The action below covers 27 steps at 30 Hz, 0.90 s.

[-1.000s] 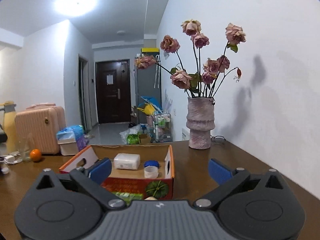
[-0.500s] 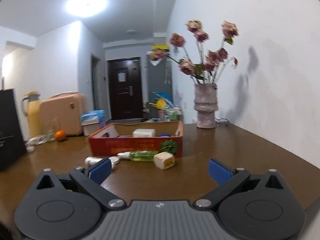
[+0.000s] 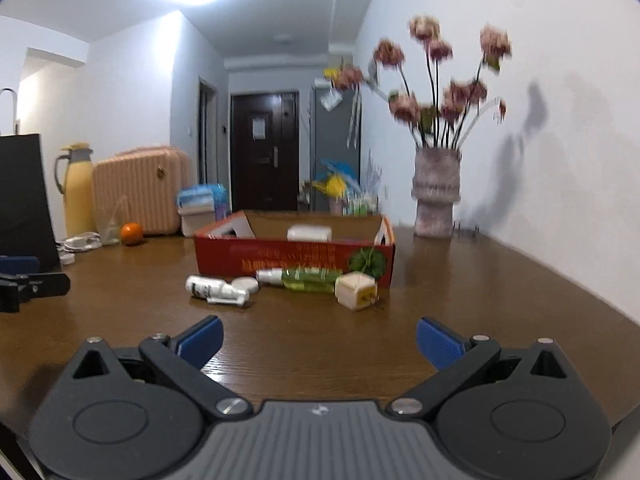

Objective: Organize rigid objects
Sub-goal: 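Withdraw both grippers from the box toward the remaining items, then grasp the cream plug adapter with the right gripper while the left grasps the white spray bottle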

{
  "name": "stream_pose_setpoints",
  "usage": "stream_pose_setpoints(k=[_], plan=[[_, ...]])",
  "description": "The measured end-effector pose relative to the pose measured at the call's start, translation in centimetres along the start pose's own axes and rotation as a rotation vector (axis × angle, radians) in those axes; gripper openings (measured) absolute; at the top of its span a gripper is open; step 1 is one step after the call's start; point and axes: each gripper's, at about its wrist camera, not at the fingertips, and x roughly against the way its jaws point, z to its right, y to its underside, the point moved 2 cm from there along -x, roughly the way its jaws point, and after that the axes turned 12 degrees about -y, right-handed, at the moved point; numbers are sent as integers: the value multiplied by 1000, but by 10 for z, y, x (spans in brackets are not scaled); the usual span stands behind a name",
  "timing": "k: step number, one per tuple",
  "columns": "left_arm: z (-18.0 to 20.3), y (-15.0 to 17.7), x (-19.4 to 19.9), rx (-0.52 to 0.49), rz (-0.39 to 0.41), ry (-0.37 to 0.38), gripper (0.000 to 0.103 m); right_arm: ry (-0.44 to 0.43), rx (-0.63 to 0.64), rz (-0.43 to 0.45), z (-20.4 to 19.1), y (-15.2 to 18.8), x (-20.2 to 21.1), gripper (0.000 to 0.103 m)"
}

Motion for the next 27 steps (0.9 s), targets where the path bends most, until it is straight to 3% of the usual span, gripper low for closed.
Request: stream_pose_setpoints(k=[7, 14, 19, 22, 23, 27], plan=[[3, -18, -107, -94, -152, 108, 103, 13, -47, -69, 34, -16, -64, 96], [17, -26, -193, -175, -241, 186, 101, -10, 31, -146, 63, -41, -138, 89], [26, -31, -227, -222, -301, 254, 84, -21, 79, -168, 76, -56, -179, 88], [32, -30, -238, -244, -330, 345, 69, -54, 57, -202, 87, -59, -201, 88], [34, -29, -241, -239, -349, 359, 59, -67, 42, -214, 90, -59, -207, 87], [34, -27, -235, -193, -385, 410, 46, -111, 0, -269, 98, -57, -230, 72]])
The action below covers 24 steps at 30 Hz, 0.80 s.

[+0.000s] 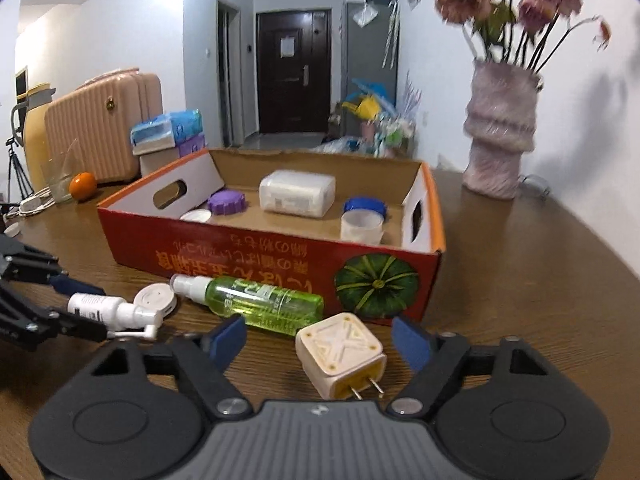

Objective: Organize rigid objects
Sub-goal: 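Grasp the cream plug adapter with the right gripper while the left grasps the white spray bottle, then lift the plug adapter and spray bottle and carry them toward the box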

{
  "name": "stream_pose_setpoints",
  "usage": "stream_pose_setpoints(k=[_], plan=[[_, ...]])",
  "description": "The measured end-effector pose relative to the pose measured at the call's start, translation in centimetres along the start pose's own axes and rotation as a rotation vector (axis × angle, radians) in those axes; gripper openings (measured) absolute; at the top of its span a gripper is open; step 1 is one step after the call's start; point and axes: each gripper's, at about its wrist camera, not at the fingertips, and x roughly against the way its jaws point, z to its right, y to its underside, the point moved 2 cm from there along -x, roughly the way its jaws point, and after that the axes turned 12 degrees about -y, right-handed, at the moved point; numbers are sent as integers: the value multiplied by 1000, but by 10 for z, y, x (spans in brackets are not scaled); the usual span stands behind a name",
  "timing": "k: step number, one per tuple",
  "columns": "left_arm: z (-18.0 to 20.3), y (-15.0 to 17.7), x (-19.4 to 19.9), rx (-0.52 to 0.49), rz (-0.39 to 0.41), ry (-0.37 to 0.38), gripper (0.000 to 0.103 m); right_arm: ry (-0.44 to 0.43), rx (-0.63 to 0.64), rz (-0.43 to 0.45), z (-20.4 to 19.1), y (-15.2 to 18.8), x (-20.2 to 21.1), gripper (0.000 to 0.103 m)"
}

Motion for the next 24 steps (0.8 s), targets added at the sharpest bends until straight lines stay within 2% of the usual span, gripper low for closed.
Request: stream_pose_setpoints(k=[3, 7, 9, 11, 14, 16, 21, 24], plan=[[3, 2, 3, 15, -7, 15, 46, 10, -6, -37, 5, 2, -11, 67], [8, 4, 7, 49, -22, 89, 41, 21, -28, -57, 10, 4, -18, 60], [14, 6, 7, 39, -13, 79, 42, 24, -34, -52, 11, 7, -16, 54], [18, 4, 4, 36, 3, 45, 44, 28, -40, -48, 13, 9, -15, 53], [20, -7, -4, 93, -11, 47, 45, 1, -109, -38, 22, 10, -16, 52], [22, -10, -10, 135, -18, 37, 29, -20, -162, -28, 28, 11, -17, 51], [36, 2, 9, 190, 2, 41, 28, 33, -152, -23, 20, 20, -4, 51], [43, 12, 28, 234, 19, 42, 28, 22, -175, -3, 18, 29, 12, 50]])
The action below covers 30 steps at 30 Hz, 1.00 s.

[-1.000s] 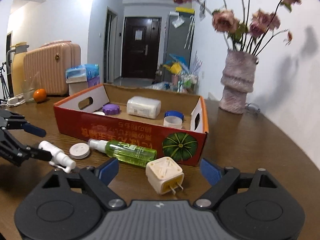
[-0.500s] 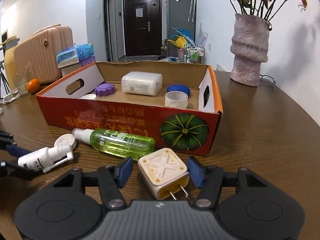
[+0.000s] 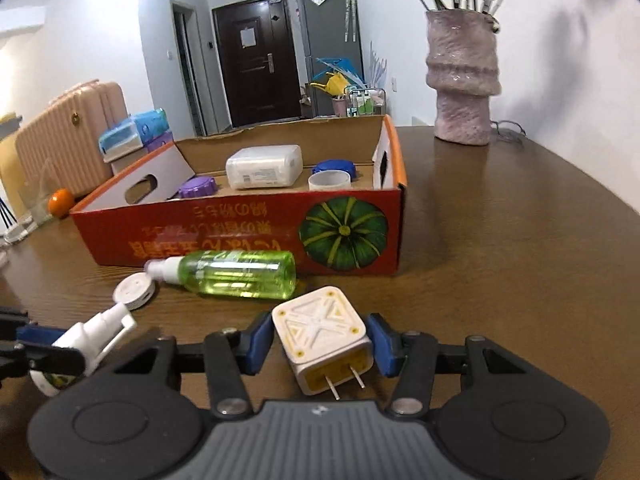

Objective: Organize rigid objects
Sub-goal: 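Lift the plug adapter and spray bottle and carry them toward the box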

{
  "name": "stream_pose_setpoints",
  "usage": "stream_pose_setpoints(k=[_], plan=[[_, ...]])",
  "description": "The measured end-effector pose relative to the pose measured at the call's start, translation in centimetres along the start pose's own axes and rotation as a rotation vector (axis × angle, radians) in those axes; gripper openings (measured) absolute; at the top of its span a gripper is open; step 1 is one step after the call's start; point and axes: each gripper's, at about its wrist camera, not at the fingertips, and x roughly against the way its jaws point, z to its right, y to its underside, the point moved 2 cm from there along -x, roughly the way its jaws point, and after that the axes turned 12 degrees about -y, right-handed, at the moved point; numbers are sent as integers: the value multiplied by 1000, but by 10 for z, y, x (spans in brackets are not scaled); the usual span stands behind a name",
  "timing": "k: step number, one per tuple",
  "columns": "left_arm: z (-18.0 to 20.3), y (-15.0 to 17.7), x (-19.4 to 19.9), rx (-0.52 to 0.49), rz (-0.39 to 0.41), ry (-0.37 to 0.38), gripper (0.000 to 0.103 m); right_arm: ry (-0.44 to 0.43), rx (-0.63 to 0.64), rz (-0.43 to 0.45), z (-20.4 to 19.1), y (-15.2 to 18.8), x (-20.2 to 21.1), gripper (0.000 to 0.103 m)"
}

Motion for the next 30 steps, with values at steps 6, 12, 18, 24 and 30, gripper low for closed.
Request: stream_pose_setpoints(k=[6, 12, 18, 24, 30], plan=[[14, 26, 55, 75, 93, -80, 28, 20, 34, 54, -23, 24, 47, 50], [40, 44, 123, 68, 216, -154, 28, 24, 118, 150, -66, 41, 109, 50], [61, 81, 188, 137, 319, -115, 28, -4, 168, 241, -109, 76, 178, 50], [71, 102, 214, 137, 336, -121, 28, -38, 172, 253, -133, 110, 210, 50], [63, 89, 209, 176, 354, -117, 28, -23, 146, 264, -129, 111, 217, 50]])
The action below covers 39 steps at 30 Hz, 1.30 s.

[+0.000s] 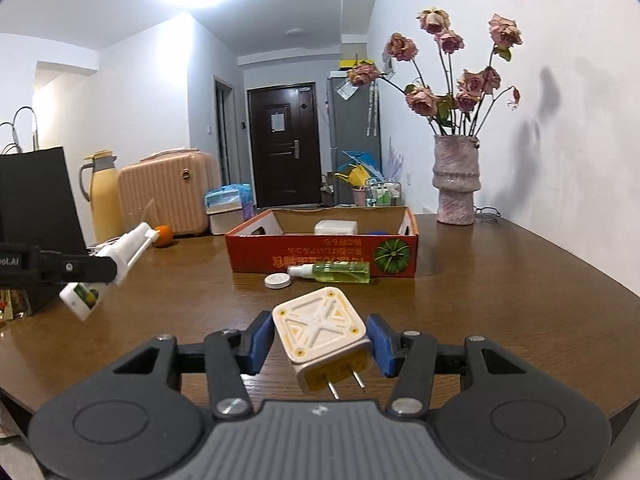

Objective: Organize rigid objects
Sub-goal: 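Lift the plug adapter and spray bottle and carry them toward the box, then lower the plug adapter and spray bottle into the box and open both grippers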

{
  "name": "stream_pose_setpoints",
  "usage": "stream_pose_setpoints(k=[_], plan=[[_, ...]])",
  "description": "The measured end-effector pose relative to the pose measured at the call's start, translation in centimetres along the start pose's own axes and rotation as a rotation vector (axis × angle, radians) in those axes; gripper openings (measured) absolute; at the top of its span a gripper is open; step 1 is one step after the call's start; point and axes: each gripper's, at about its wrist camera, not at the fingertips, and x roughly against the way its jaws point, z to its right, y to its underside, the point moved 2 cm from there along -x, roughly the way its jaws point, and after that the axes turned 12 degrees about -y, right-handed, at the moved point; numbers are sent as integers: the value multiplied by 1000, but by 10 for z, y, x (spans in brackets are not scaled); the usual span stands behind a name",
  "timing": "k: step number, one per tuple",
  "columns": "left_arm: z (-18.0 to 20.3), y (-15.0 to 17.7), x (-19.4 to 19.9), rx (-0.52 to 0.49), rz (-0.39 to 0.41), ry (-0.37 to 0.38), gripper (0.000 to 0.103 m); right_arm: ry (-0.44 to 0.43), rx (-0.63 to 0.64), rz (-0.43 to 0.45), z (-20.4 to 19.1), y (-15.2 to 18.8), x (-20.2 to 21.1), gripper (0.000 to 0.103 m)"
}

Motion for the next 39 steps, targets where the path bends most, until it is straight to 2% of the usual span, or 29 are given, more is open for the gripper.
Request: stream_pose_setpoints(k=[6, 9, 12, 17, 20, 22, 26, 28, 30, 33, 35, 37, 39], plan=[[-9, -24, -44, 38, -17, -9, 28, 12, 24, -19, 13, -16, -24, 50], [-16, -48, -82, 53, -19, -45, 28, 3, 38, -19, 26, -36, -49, 50], [-21, -82, -133, 53, -30, -73, 28, -38, 33, -10, 44, -67, -86, 50], [-33, -140, -240, 107, -157, -66, 28, -141, -45, -49, 85, -132, -181, 50], [-39, -156, -305, 154, -260, -92, 28, -191, -120, -147, 107, -158, -252, 50], [-43, -159, -345, 165, -319, -136, 28, -197, -130, -257, 119, -168, -308, 50], [-52, -163, -416, 141, -407, -231, 28, -111, -75, -465, 128, -162, -396, 50], [-55, -162, -439, 122, -436, -260, 28, -82, -74, -549, 134, -153, -427, 50], [-55, -162, -458, 105, -463, -277, 28, -23, -44, -602, 139, -146, -450, 50], [-58, -159, -478, 94, -486, -309, 28, 18, -16, -658, 147, -141, -470, 51], [-61, -153, -482, 89, -477, -318, 30, 47, -40, -658, 156, -139, -478, 54], [-59, -150, -478, 53, -453, -304, 30, 63, -68, -664, 163, -139, -482, 65], [-57, -148, -475, 43, -454, -303, 32, 56, -75, -655, 166, -139, -481, 66]])
